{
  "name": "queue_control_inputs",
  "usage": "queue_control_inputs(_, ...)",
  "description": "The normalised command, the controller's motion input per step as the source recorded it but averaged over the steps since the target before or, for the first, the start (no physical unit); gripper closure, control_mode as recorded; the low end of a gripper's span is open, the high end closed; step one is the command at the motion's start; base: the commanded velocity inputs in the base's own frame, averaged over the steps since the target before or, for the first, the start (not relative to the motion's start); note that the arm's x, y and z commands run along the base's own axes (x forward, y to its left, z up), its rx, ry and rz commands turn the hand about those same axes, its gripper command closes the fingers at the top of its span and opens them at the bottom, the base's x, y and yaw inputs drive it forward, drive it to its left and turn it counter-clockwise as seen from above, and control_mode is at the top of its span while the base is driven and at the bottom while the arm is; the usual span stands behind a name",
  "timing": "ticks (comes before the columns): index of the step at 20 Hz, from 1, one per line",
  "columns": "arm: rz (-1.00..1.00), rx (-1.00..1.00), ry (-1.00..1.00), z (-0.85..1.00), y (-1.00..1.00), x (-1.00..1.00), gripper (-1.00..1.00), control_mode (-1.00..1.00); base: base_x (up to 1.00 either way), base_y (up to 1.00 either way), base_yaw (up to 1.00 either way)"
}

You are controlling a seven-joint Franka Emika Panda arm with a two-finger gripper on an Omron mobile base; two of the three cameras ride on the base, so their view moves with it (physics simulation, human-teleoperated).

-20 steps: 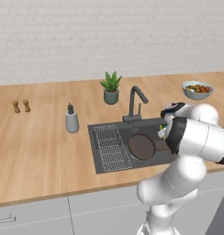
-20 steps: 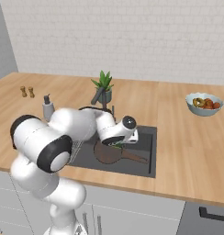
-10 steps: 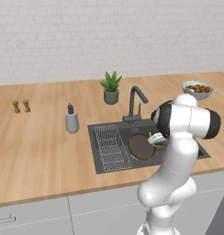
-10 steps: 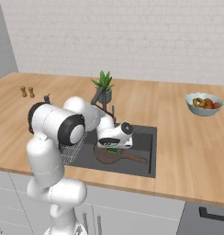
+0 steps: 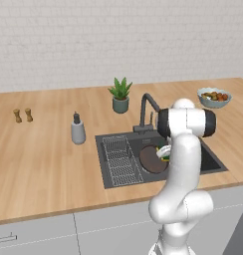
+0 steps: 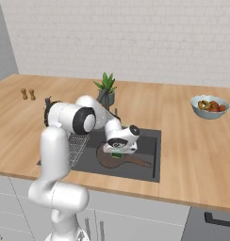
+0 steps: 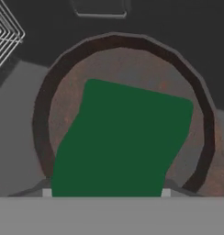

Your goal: Pick the pan and sponge and place them into the sink. Then turn on the water.

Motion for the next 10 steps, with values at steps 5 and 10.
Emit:
queue_control_inputs(5, 0.09, 0.04, 0.00, -0.60, 0.00, 0.36, 1.00, -1.00, 0.00, 0.00, 0.00)
queue_control_inputs(10, 0.07, 0.01, 0.01, -0.47, 0.00, 0.35, -1.00, -1.00, 0.00, 0.00, 0.00)
